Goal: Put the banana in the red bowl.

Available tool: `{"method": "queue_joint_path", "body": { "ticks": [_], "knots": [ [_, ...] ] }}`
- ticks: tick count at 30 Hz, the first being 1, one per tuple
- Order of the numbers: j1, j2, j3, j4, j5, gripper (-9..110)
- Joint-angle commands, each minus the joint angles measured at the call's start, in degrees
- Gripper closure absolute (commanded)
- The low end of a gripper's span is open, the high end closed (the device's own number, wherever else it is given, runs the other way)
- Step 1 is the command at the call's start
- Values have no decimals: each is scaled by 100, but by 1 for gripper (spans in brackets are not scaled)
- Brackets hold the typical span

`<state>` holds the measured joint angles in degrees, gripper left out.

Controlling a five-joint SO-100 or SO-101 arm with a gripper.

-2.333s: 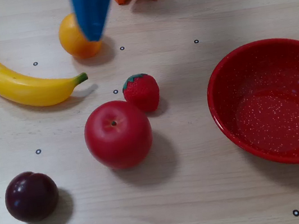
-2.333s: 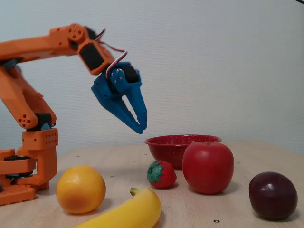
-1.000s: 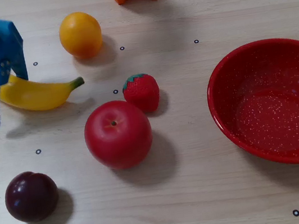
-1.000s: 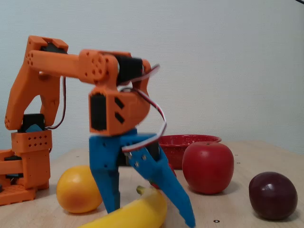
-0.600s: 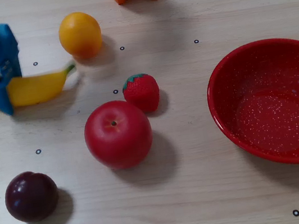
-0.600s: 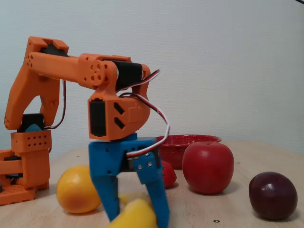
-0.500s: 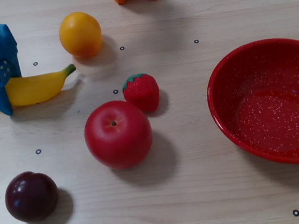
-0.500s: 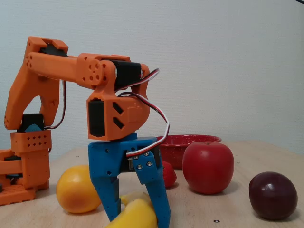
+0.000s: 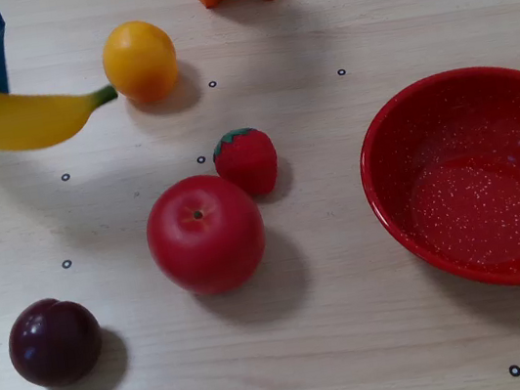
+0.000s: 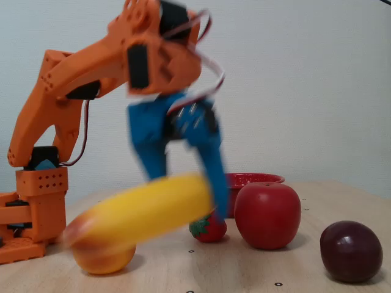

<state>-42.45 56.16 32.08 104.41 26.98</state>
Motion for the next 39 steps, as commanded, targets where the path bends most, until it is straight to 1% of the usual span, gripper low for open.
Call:
{"method": "queue_joint_path", "body": {
  "ticks": [1,6,12,15,19,24,33,39],
  "knots": [
    [483,1406,-993,343,-387,101],
    [1635,2004,-1230,281,-1090,101],
    [3674,2461,-1090,-18,-1819,101],
    [4597,2479,-949,-141,-1969,101],
    [5546,2276,-738,-352,-2030,101],
    [6214,1688,-694,-334,-1960,101],
    [6785,475,-984,167,-2021,101],
    [7233,-220,-1274,97,-2118,101]
  ]
}}
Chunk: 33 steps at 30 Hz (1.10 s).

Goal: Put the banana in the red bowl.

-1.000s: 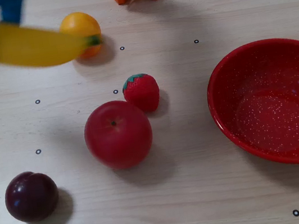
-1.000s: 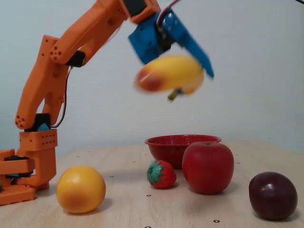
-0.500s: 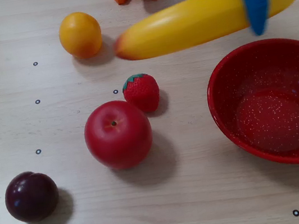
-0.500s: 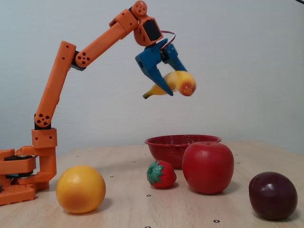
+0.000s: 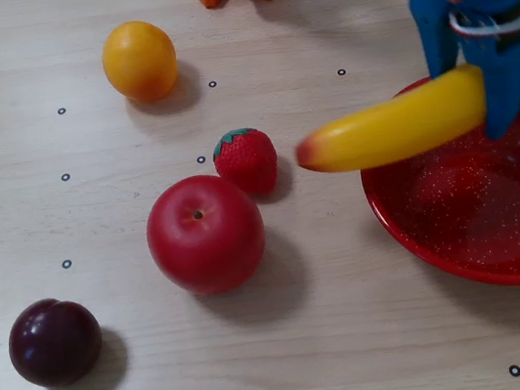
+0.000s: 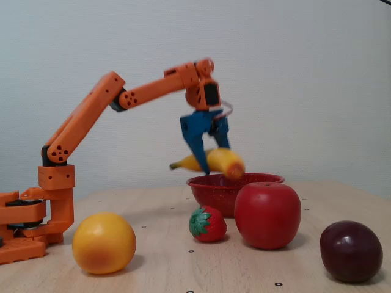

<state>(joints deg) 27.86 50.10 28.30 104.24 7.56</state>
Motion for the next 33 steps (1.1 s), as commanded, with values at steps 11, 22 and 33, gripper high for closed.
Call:
{"method": "queue_joint_path", "body": {
  "ticks": [11,22,33],
  "knots": [
    [149,352,-694,237,237,49],
    [-589,1731,-721,-62,281,61],
    [-1600,3639,413,-580,-870,101]
  ]
}}
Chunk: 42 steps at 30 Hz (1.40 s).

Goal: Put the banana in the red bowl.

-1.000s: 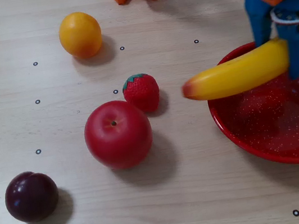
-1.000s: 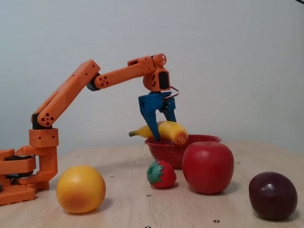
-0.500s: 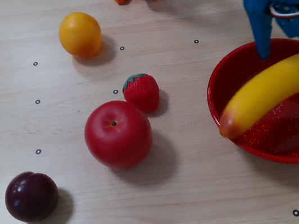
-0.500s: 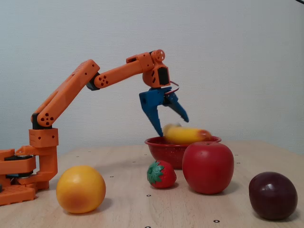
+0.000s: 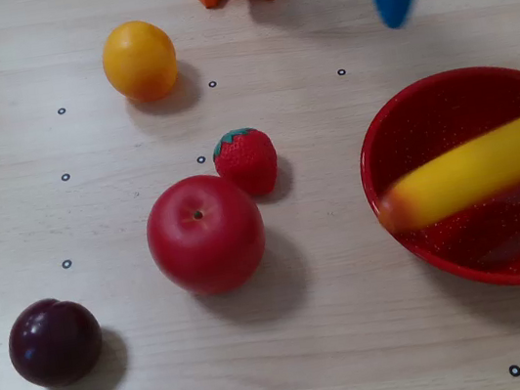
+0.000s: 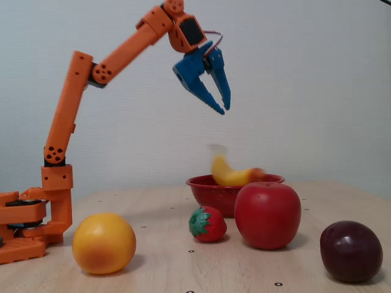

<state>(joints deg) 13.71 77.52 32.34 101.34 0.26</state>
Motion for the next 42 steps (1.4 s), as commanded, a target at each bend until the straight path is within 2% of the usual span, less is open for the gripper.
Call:
{"method": "queue_joint_path", "body": {
  "ticks": [1,4,9,13,25,35,42],
  "knots": [
    [-281,1151,299,-439,-202,101],
    [-633,2232,1793,-1151,-290,101],
    [-1257,3744,3894,-1310,-712,101],
    [-1696,5098,5757,-1881,-826,101],
    [-1960,8754,9703,-2145,-835,101],
    [-1960,10934,12463,-2839,-1345,101],
    [-1898,11206,14071,-4377,-1556,101]
  ]
}}
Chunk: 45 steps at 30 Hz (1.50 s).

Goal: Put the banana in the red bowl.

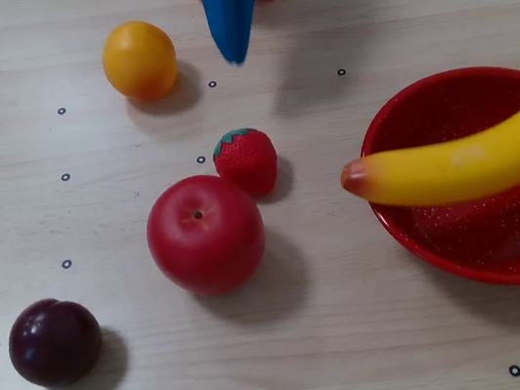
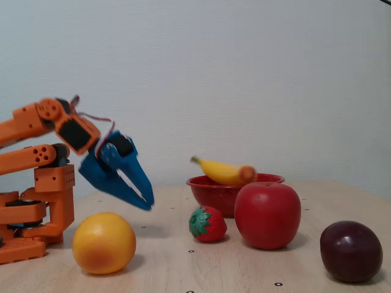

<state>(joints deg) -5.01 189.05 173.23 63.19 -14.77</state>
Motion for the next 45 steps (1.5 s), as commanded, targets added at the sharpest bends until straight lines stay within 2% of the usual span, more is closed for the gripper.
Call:
{"method": "queue_joint_path", "body": {
  "ticks": [1,11,45],
  "knots": [
    [-26,53,158,-826,-35,101],
    [264,53,246,-1072,-114,99],
    [264,53,246,-1072,-141,101]
  ]
}}
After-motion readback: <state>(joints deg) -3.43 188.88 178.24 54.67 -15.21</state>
